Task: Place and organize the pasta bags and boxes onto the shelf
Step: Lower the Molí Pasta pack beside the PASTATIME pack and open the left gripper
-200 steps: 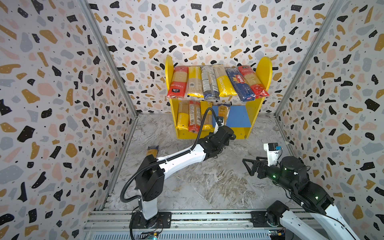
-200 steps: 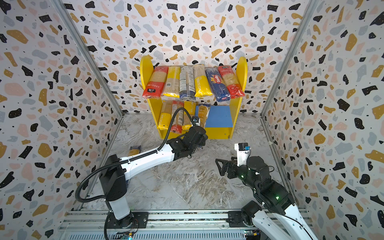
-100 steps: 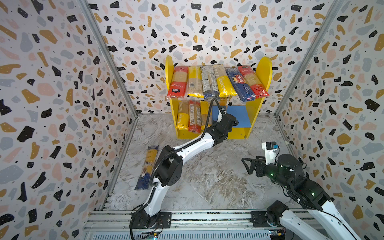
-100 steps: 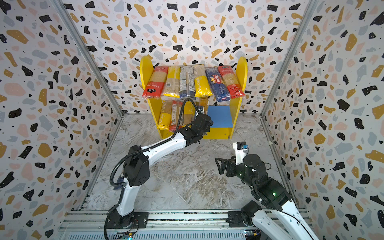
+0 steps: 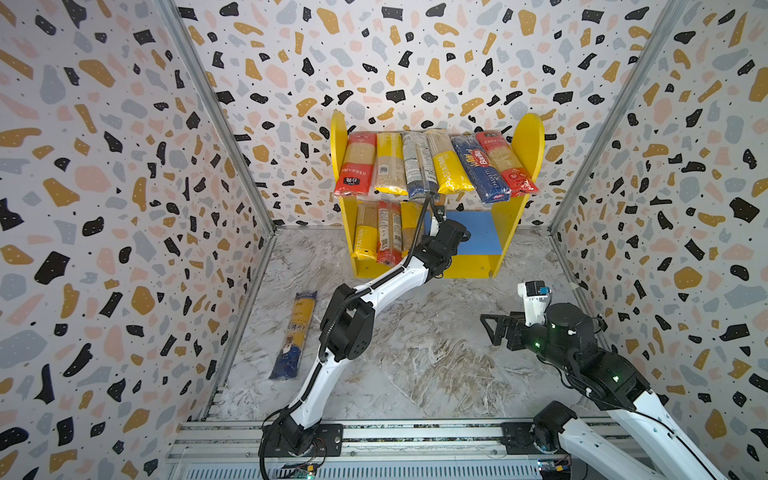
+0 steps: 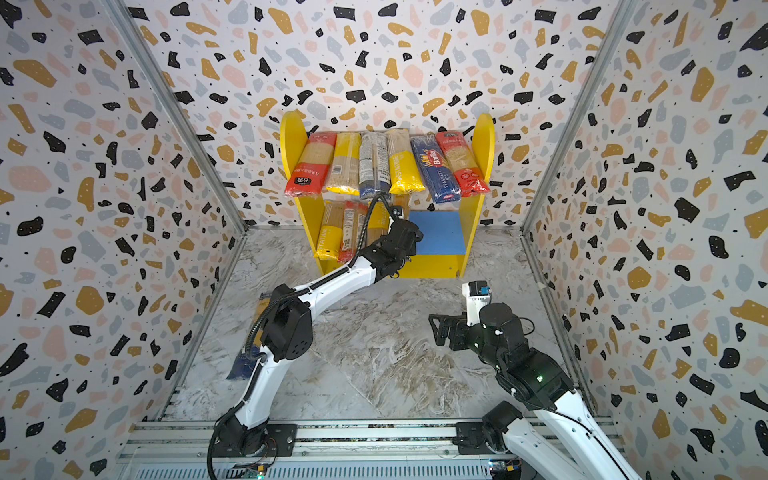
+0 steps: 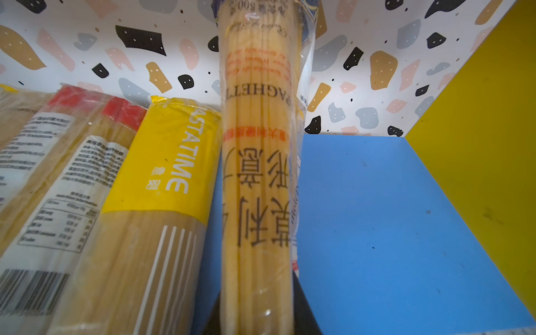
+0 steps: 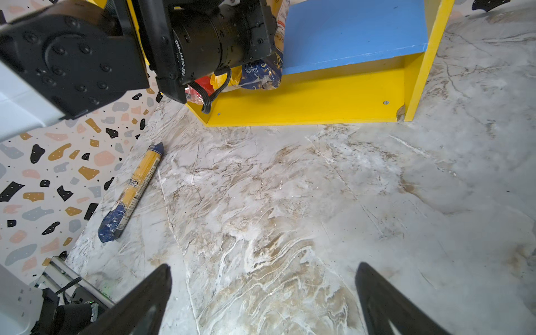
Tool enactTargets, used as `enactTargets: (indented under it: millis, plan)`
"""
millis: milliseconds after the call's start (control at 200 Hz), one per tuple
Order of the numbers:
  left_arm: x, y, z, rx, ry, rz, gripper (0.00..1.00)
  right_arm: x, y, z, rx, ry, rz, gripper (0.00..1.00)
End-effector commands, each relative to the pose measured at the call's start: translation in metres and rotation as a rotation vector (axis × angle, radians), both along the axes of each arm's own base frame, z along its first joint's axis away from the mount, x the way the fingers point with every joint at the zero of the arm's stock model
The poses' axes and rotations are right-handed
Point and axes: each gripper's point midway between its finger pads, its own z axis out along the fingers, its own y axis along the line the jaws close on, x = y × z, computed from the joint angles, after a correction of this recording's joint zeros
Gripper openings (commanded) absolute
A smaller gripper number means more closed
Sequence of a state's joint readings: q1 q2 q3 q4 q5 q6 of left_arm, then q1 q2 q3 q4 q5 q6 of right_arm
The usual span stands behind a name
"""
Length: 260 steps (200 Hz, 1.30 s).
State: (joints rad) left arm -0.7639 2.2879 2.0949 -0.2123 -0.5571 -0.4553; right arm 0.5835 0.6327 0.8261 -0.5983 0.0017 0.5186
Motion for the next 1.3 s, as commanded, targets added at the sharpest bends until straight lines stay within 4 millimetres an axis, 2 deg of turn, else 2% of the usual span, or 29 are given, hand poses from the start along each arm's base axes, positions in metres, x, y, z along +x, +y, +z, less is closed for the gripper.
enactTargets:
  millis: [0, 35, 155, 225, 370, 461, 636, 736, 911, 1066, 1081, 1086, 1191, 1296]
  plan:
    - [0.014, 0.004, 0.087, -0.174, -0.190, 0.025, 0.00, 0.005, -0.002, 0.019, 0.016, -0.050, -0.016, 0.99]
    - [0.016, 0.004, 0.086, -0.177, -0.189, 0.020, 0.00, 0.005, -0.002, 0.019, 0.017, -0.047, -0.017, 0.99]
    - [0.021, 0.003, 0.083, -0.188, -0.179, 0.003, 0.24, 0.005, -0.002, 0.018, 0.016, -0.042, -0.018, 0.99]
    - [0.022, 0.001, 0.082, -0.191, -0.176, -0.007, 0.44, 0.005, -0.001, 0.018, 0.017, -0.040, -0.017, 0.99]
    - [0.021, -0.005, 0.080, -0.199, -0.163, -0.047, 0.69, 0.005, -0.003, 0.019, 0.014, -0.037, -0.023, 0.99]
    - [0.017, -0.007, 0.076, -0.200, -0.144, -0.068, 0.75, 0.005, -0.003, 0.017, 0.007, -0.030, -0.022, 0.99]
    - [-0.005, -0.002, 0.071, -0.229, -0.106, -0.120, 0.76, 0.004, -0.003, 0.021, 0.013, -0.032, -0.020, 0.99]
    - [-0.026, 0.004, 0.065, -0.245, -0.076, -0.148, 0.76, 0.003, -0.003, 0.025, 0.021, -0.041, -0.016, 0.99]
    - [-0.074, 0.023, 0.048, -0.221, -0.020, -0.162, 0.78, 0.003, 0.000, 0.017, 0.012, -0.020, -0.006, 0.99]
    - [-0.127, 0.053, 0.037, -0.181, 0.000, -0.147, 0.79, 0.001, 0.005, 0.013, 0.040, -0.009, 0.017, 0.99]
    - [-0.130, 0.057, 0.030, -0.170, 0.011, -0.140, 0.79, 0.000, 0.006, 0.013, 0.043, -0.006, 0.021, 0.99]
    - [-0.133, 0.060, 0.035, -0.176, 0.003, -0.138, 0.79, 0.000, 0.007, 0.013, 0.043, -0.006, 0.023, 0.99]
    - [-0.166, 0.106, 0.023, -0.162, 0.023, -0.069, 0.81, -0.001, 0.011, 0.014, 0.064, -0.003, 0.041, 0.99]
    - [-0.197, 0.168, 0.010, -0.107, 0.036, 0.069, 0.86, -0.002, 0.016, 0.013, 0.077, 0.002, 0.061, 0.99]
